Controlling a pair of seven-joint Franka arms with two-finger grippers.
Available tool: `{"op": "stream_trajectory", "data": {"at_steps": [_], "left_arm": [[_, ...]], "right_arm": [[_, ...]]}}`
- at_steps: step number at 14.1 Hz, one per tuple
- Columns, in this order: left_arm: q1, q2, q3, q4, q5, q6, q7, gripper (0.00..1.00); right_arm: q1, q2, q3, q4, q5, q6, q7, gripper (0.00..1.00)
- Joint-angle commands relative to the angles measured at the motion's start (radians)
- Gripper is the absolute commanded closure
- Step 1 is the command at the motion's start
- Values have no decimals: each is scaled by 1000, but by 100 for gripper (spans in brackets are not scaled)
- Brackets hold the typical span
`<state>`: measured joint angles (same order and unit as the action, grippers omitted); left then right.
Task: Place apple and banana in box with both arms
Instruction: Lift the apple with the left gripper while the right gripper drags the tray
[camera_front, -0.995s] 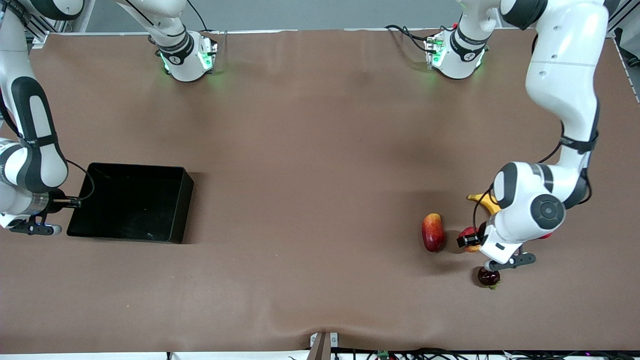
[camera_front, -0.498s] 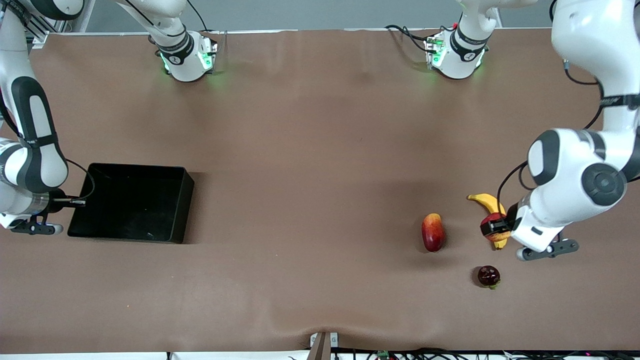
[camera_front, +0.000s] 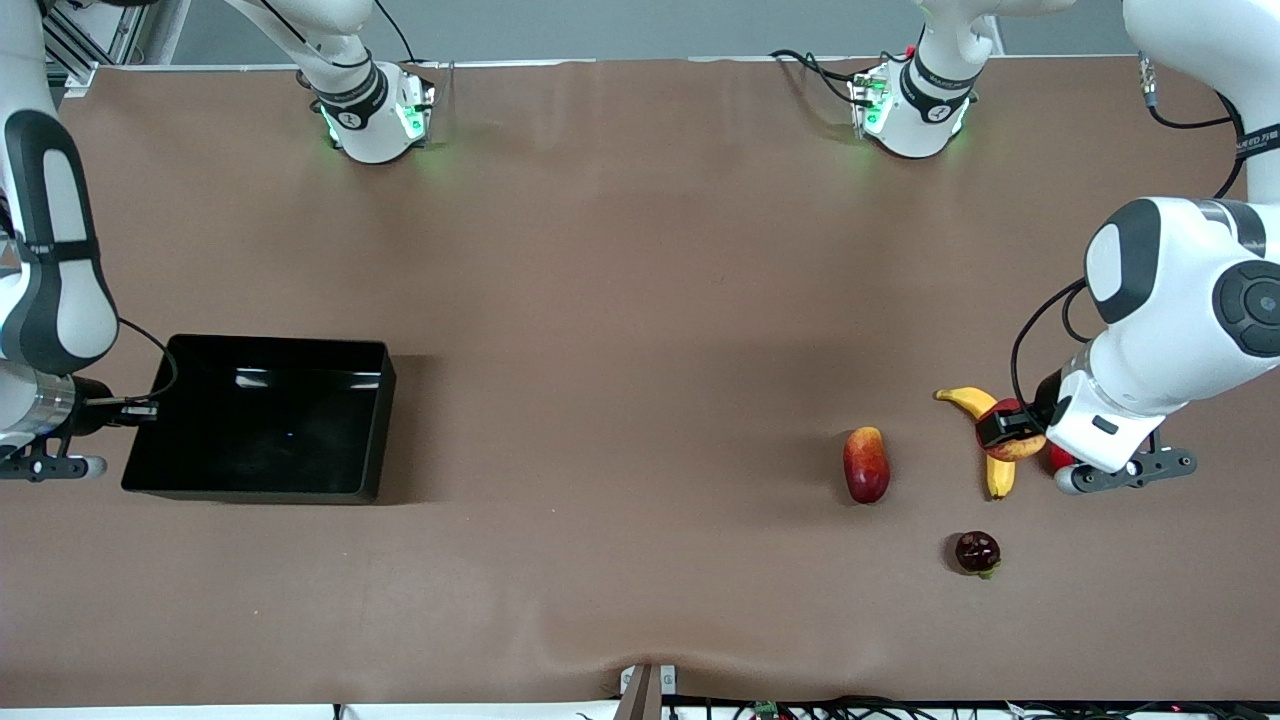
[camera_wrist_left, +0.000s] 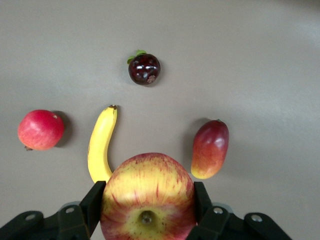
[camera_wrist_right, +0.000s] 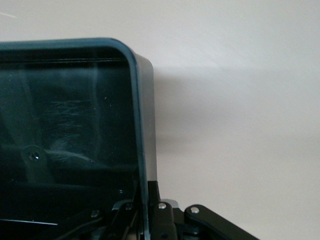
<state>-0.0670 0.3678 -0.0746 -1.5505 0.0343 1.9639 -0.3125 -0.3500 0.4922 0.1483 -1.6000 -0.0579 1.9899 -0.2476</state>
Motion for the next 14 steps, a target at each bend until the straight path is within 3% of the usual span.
{"op": "stream_trajectory", "data": {"at_steps": [1, 4, 7, 10, 14], "left_arm": [[-1, -59, -25, -19, -4, -46, -52, 100], [-1, -104, -47, -19, -5, -109, -85, 100], [-1, -141, -74, -25, -5, -198, -121, 100], [-1, -144, -109, -34, -4, -200, -143, 100], [-1, -141, -175, -56, -4, -198, -264, 100]], "right_arm": [[0, -21, 126, 29, 1, -45, 51, 100], [22, -14, 238, 15, 42, -66, 210, 100], [153, -12, 243, -17, 75, -80, 431, 100], [281, 22, 243, -38, 142, -50, 589, 100], [465, 54, 243, -63, 148, 62, 810, 100]]}}
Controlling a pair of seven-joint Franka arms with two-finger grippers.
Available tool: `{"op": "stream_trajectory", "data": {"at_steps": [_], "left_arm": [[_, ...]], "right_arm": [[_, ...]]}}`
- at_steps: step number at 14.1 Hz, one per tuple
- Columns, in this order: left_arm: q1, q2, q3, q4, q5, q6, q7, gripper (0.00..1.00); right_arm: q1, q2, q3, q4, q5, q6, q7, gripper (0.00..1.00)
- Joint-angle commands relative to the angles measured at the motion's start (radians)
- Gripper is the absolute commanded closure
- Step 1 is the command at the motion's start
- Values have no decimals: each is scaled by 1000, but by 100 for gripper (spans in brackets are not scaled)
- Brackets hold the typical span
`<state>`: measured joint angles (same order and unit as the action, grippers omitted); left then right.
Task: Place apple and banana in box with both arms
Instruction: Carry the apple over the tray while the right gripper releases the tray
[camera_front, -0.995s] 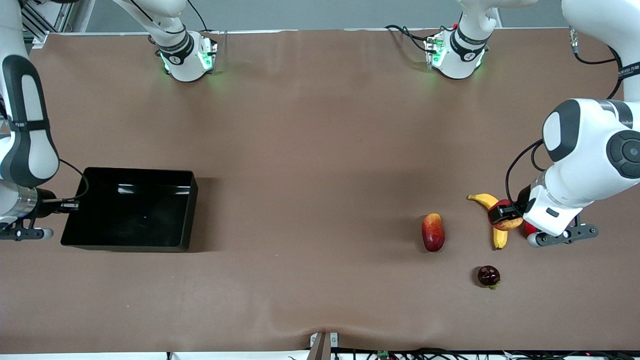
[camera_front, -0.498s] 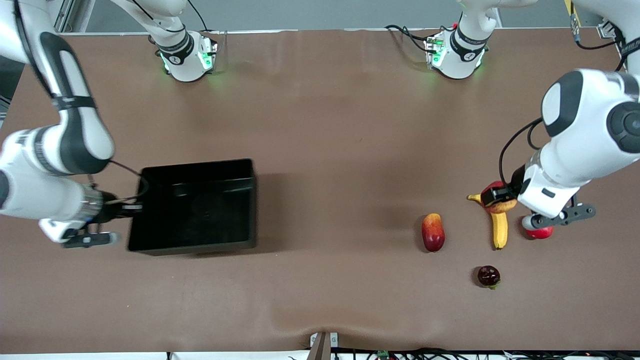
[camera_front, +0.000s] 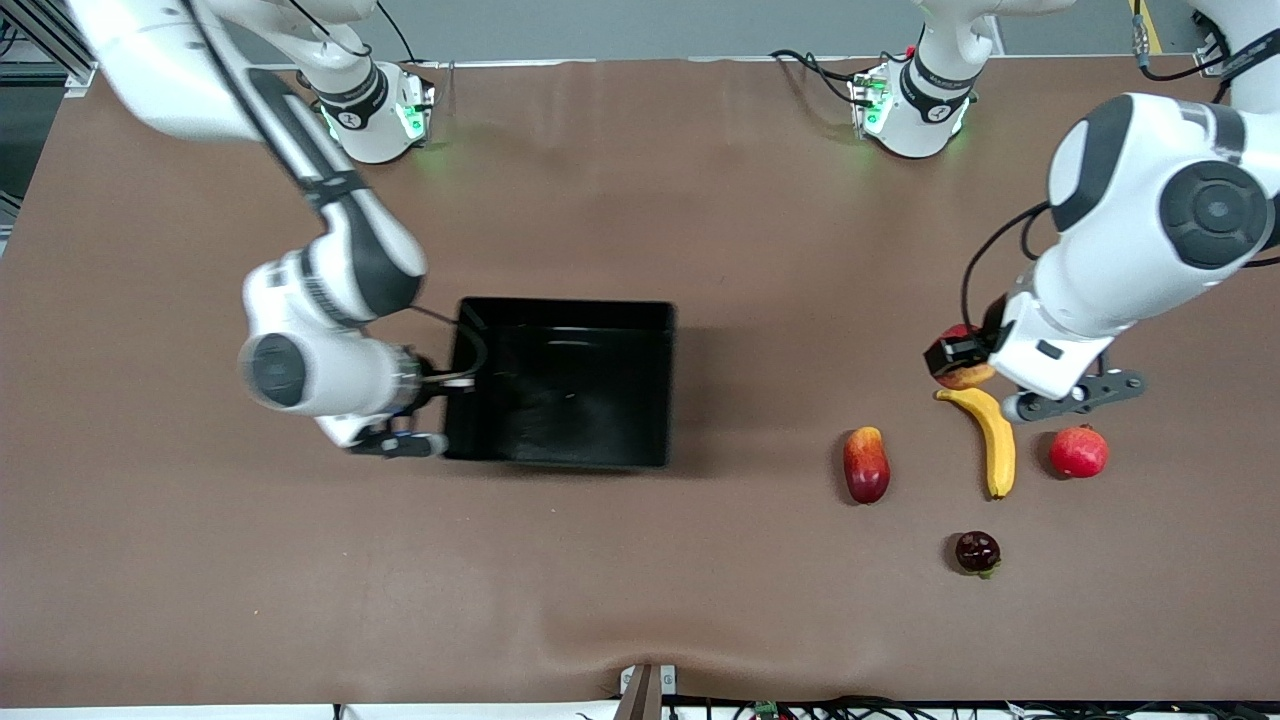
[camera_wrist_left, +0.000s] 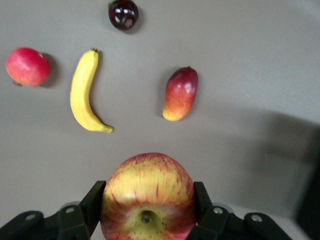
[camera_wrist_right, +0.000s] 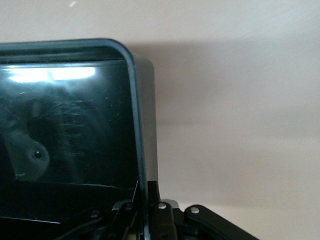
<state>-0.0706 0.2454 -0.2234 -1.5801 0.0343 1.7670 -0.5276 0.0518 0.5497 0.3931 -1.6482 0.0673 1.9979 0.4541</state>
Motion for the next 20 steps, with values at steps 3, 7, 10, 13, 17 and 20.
{"op": "stream_trajectory", "data": {"at_steps": [3, 7, 10, 13, 17, 20], "left_arm": [[2, -14, -77, -43, -4, -1, -118, 100], [-29, 20, -125, -66, -4, 43, -251, 100], [-70, 38, -126, -159, -4, 205, -360, 100], [-132, 90, -126, -198, 9, 308, -492, 100], [-222, 138, -122, -196, 12, 382, -594, 100], [-250, 224, -123, -195, 109, 410, -675, 100]], "right_arm": [[158, 7, -3, -99, 22, 209, 218, 100], [203, 62, -5, -100, 8, 268, 232, 63], [203, 59, -5, -99, 6, 257, 232, 0], [174, 12, -5, -87, 6, 230, 222, 0], [100, -74, -3, -84, 6, 211, 155, 0], [7, -155, -3, -82, 8, 107, 68, 0]]}}
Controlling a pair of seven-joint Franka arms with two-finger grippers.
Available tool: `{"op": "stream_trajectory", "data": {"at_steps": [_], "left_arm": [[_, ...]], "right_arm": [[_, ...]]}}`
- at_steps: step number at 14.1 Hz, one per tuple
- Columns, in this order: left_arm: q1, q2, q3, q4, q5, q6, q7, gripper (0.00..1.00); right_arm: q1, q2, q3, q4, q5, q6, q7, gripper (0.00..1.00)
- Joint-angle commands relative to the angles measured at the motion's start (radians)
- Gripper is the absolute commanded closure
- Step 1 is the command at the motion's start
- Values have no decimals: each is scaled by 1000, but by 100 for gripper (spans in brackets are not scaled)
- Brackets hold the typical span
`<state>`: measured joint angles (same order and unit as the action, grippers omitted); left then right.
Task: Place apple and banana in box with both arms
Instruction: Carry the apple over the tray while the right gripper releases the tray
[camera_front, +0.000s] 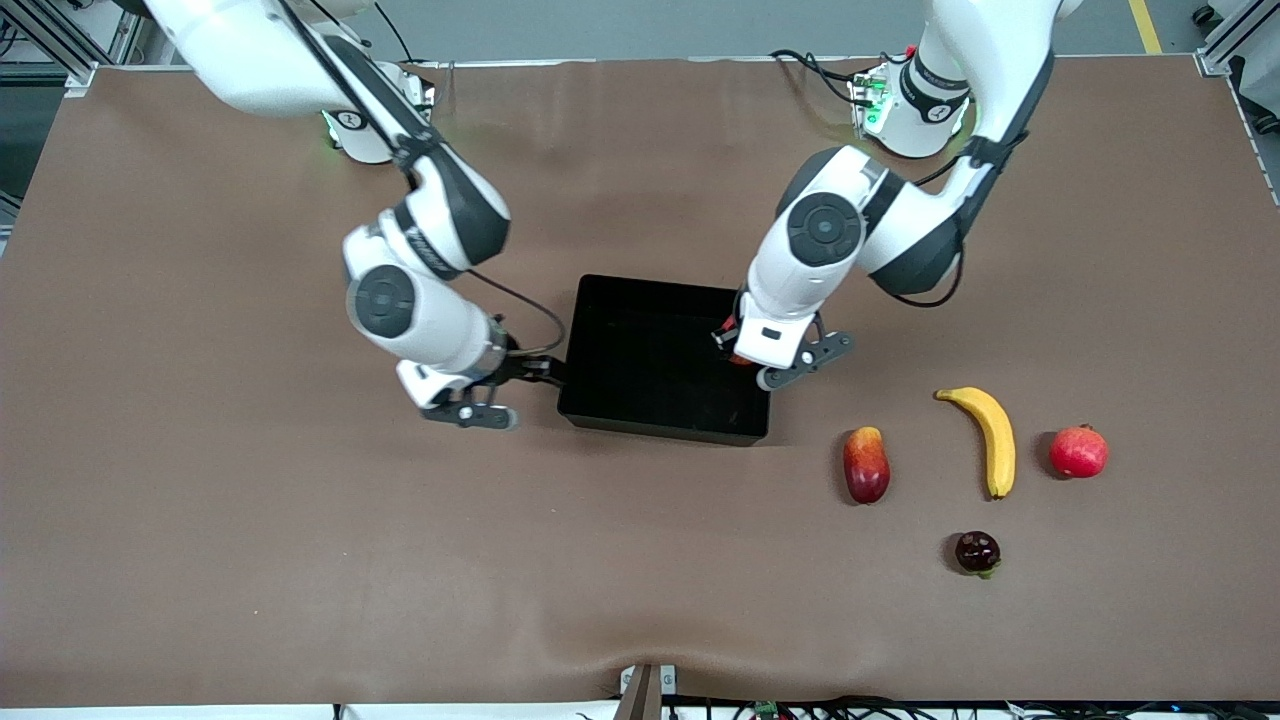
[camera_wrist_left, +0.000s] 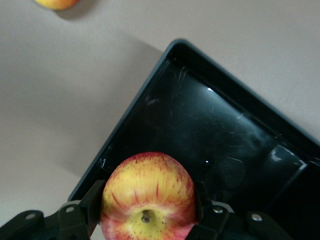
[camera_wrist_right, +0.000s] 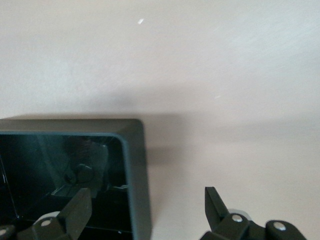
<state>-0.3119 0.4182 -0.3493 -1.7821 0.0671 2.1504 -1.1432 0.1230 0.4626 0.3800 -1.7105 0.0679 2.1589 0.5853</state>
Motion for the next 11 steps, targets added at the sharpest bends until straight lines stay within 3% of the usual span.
{"op": "stream_trajectory", "data": {"at_steps": [1, 4, 9, 10, 11], "left_arm": [[-12, 74, 0, 12, 112, 29, -103, 100], [-32, 134, 0, 23, 114, 34, -124, 100], [-50, 218, 0, 49, 114, 37, -136, 100], [-61, 234, 0, 59, 112, 37, -136, 92], [-65, 238, 0, 59, 114, 37, -136, 77]], "right_arm": [[-98, -99, 10, -20, 7, -91, -103, 0], [-180, -203, -10, -21, 7, -195, -215, 0], [-146, -324, -281, 24, 12, -367, -496, 0], [-132, -332, -335, 64, 12, -417, -539, 0], [-115, -340, -386, 107, 12, -474, -567, 0]]}}
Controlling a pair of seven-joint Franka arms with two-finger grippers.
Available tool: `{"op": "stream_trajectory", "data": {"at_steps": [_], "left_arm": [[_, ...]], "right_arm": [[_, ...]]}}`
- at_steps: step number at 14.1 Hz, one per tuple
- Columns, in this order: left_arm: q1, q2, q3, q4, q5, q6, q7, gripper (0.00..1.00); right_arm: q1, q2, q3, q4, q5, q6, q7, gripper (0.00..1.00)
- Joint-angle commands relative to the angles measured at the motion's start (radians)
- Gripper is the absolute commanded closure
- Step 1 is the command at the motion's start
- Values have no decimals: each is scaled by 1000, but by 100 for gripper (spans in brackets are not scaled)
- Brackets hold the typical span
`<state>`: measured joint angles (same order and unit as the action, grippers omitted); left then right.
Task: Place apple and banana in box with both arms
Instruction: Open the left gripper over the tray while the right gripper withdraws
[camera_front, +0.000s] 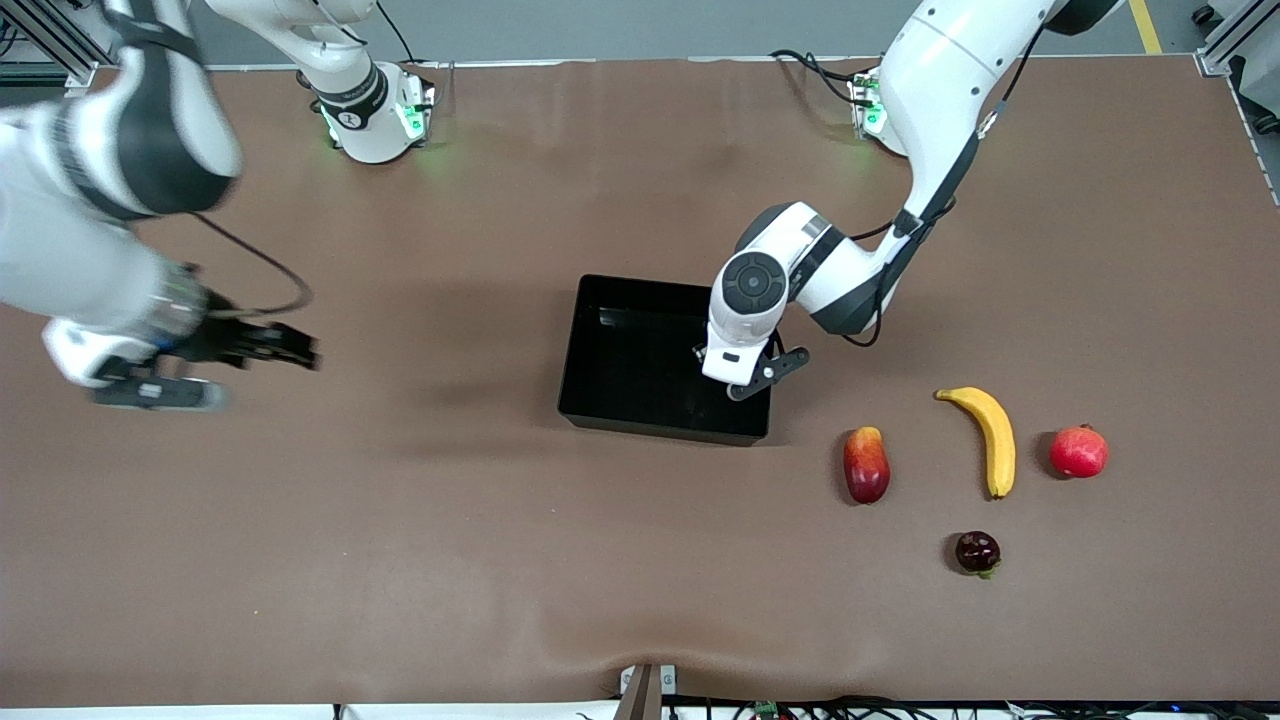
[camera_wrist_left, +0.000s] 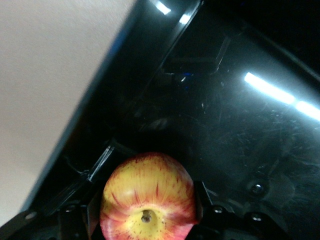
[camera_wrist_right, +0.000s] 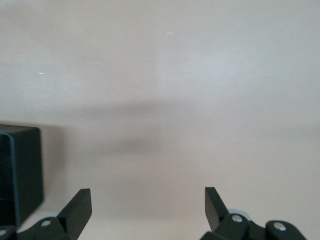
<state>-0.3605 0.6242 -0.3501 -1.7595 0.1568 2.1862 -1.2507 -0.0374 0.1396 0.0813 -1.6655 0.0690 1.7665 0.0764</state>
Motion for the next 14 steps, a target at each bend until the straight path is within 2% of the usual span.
{"op": "stream_trajectory", "data": {"at_steps": [1, 2, 5, 8, 11, 12, 14], "left_arm": [[-17, 31, 2, 37, 26, 1, -27, 31], [-17, 26, 0, 41, 27, 1, -27, 0], [3, -29, 3, 80, 27, -49, -16, 0], [84, -147, 8, 117, 27, -228, 49, 0], [272, -239, 2, 111, 12, -350, 326, 0], [337, -244, 2, 101, 13, -356, 399, 0], [435, -224, 2, 69, 24, -318, 424, 0]], "right_arm": [[54, -21, -119, 99, 11, -135, -70, 0], [53, -37, -133, 128, 9, -189, -70, 0], [45, -123, -135, 136, 3, -297, -50, 0], [34, -147, -146, 136, 3, -343, -11, 0], [36, -161, -143, 141, 2, -369, 72, 0], [36, -164, -143, 141, -1, -369, 72, 0], [45, -164, -138, 144, -35, -369, 71, 0]]}}
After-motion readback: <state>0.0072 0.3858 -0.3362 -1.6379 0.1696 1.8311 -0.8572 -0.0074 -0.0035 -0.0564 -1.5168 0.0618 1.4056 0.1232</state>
